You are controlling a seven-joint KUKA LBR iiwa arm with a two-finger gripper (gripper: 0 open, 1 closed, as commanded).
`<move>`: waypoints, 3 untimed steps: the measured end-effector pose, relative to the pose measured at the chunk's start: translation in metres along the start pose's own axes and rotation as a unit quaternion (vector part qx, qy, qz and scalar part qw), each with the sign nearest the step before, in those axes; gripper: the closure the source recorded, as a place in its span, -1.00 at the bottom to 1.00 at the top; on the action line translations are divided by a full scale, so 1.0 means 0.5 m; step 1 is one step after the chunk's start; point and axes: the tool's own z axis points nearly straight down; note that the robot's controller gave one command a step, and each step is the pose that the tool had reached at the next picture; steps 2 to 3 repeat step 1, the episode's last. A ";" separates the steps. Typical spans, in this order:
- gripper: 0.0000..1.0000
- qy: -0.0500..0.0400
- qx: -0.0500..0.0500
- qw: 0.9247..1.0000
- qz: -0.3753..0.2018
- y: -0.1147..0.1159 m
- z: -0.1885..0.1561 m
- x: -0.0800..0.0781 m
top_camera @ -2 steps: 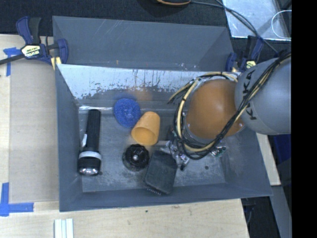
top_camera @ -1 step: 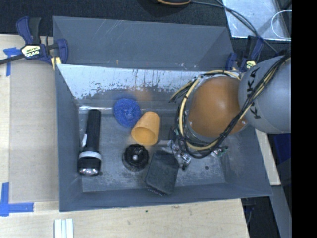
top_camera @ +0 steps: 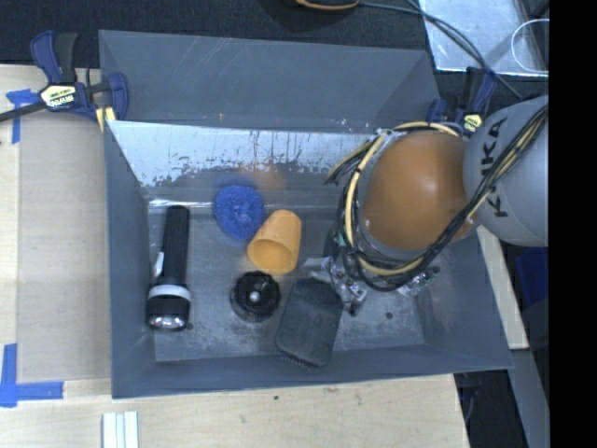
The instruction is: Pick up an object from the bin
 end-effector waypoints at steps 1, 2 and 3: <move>1.00 -0.003 0.003 1.000 0.001 -0.003 -0.041 -0.003; 1.00 -0.003 0.003 1.000 0.001 -0.003 -0.041 -0.003; 1.00 -0.003 0.003 1.000 0.001 -0.003 -0.041 -0.003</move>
Offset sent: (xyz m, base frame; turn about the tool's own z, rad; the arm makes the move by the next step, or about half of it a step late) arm -0.0001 -0.0001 0.0170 0.0000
